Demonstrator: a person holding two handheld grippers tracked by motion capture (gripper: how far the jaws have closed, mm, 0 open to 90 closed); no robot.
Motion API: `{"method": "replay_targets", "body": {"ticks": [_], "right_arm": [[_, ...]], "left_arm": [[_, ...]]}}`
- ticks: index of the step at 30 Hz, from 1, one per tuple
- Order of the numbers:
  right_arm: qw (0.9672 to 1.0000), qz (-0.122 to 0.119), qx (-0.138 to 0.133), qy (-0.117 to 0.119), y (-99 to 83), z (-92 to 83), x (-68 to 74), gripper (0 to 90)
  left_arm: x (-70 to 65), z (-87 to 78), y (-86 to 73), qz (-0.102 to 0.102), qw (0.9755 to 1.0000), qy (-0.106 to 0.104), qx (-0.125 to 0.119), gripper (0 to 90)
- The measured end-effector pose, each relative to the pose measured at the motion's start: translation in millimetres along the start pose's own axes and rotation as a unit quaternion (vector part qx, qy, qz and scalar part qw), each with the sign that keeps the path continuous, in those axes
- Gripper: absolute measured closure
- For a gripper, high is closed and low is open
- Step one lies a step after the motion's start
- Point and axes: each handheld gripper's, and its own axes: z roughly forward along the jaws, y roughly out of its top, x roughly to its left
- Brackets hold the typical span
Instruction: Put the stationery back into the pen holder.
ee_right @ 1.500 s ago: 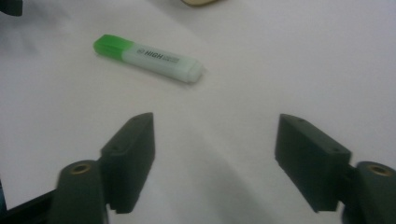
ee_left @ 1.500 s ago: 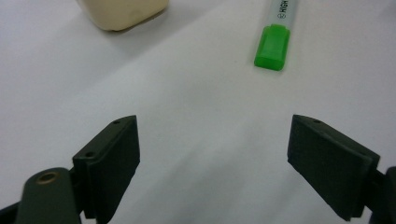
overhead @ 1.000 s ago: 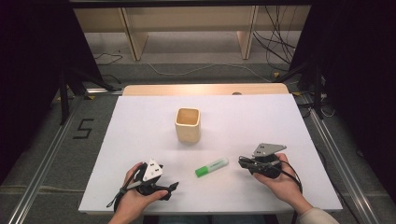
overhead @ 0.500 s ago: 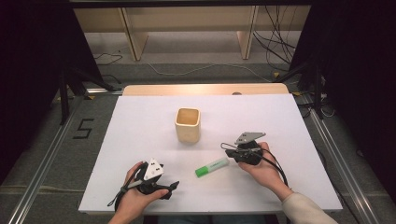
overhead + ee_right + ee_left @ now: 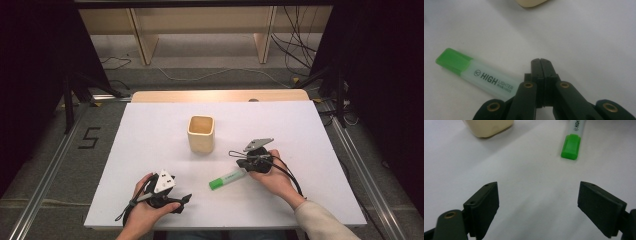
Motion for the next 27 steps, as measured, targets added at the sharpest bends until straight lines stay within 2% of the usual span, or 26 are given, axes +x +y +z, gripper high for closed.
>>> {"method": "replay_targets", "body": {"ticks": [14,27], "right_arm": [[0.9999,0.001,0.014,0.005,-1.3,0.4,-0.1,90.0],[0.9989,0.006,0.046,0.009,-5.4,-8.6,3.7,90.0]], "left_arm": [[1.1,-0.6,-0.4,-0.001,1.0000,-0.001,0.001,17.1],[1.2,-0.5,-0.9,-0.002,1.0000,-0.001,0.003,17.1]]}}
